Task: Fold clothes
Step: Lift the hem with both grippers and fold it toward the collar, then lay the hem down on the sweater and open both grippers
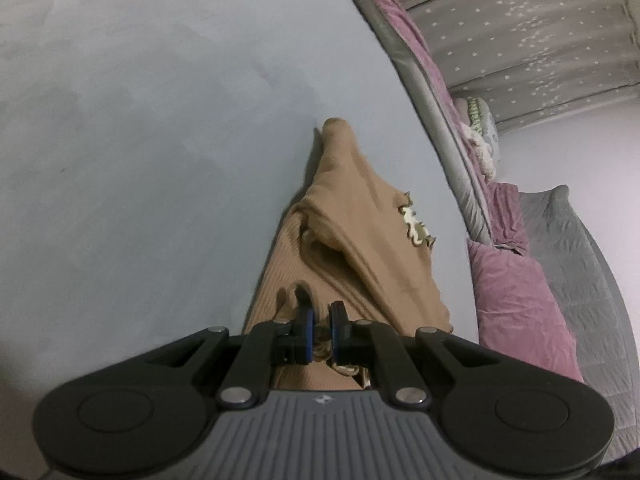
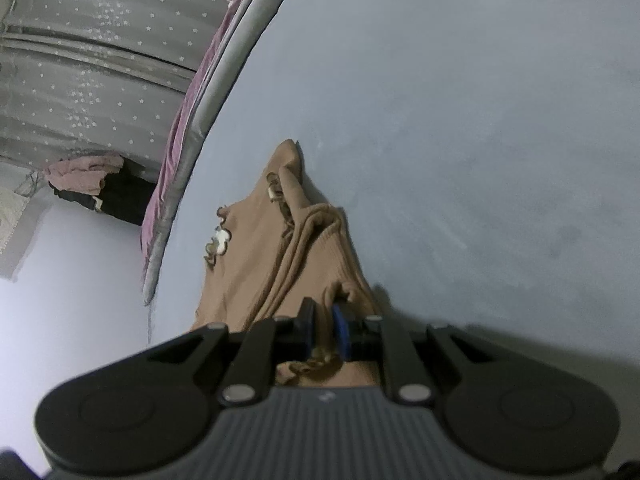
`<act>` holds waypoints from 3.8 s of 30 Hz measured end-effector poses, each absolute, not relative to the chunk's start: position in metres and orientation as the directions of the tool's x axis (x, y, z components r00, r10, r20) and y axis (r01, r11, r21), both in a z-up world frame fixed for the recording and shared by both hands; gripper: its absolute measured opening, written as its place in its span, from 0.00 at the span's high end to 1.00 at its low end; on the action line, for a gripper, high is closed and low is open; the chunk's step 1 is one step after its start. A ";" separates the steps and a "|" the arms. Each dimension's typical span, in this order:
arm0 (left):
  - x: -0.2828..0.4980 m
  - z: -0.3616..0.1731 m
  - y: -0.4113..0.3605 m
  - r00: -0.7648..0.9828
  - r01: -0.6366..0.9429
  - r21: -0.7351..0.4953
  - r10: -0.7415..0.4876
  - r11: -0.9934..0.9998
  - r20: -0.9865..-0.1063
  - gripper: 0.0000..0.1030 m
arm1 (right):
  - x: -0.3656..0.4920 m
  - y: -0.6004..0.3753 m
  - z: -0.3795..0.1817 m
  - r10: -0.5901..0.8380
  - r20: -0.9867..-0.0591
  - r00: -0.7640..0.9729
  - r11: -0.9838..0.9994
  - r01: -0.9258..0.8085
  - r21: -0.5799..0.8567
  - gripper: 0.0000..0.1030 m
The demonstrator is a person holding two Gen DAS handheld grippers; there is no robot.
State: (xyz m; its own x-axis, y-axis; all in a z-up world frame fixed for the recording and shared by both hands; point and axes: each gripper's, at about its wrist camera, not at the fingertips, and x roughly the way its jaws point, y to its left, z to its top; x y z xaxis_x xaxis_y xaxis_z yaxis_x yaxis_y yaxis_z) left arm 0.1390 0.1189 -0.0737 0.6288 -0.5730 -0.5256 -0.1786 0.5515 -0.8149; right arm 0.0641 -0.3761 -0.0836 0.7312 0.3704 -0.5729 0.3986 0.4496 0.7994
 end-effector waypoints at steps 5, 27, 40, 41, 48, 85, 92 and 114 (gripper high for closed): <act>0.146 -0.077 0.120 0.653 -0.162 -0.830 -0.572 0.534 -0.496 0.94 | 0.076 -0.379 -0.089 0.376 -0.550 0.746 0.432 0.384 0.816 0.89; 0.147 -0.055 0.132 0.697 -0.066 -0.750 -0.507 0.658 -0.506 0.80 | 0.091 -0.372 -0.063 0.285 -0.514 0.809 0.616 0.256 0.745 0.58; 0.128 -0.047 0.086 0.765 0.017 -0.531 -0.353 0.847 -0.538 0.95 | 0.095 -0.319 -0.051 0.114 -0.578 0.808 0.858 0.213 0.467 0.91; 0.123 -0.044 0.085 0.782 0.018 -0.523 -0.338 0.852 -0.524 0.95 | 0.091 -0.319 -0.049 0.101 -0.557 0.824 0.860 0.209 0.466 0.91; 0.112 -0.040 0.089 0.821 -0.004 -0.488 -0.276 0.873 -0.501 0.95 | 0.077 -0.326 -0.046 0.046 -0.488 0.871 0.853 0.221 0.474 0.91; 0.064 -0.058 -0.018 0.765 0.326 -0.155 -0.356 0.933 -0.537 0.70 | 0.045 -0.207 -0.062 0.120 -0.573 0.811 0.993 -0.087 0.085 0.52; 0.062 -0.055 0.006 0.790 0.258 -0.120 -0.281 0.959 -0.544 0.71 | 0.024 -0.262 -0.056 0.064 -0.589 0.805 0.994 -0.002 0.106 0.60; 0.052 -0.056 0.002 0.749 0.327 -0.138 -0.346 0.935 -0.566 0.70 | 0.027 -0.231 -0.052 0.129 -0.621 0.773 0.992 -0.099 0.084 0.50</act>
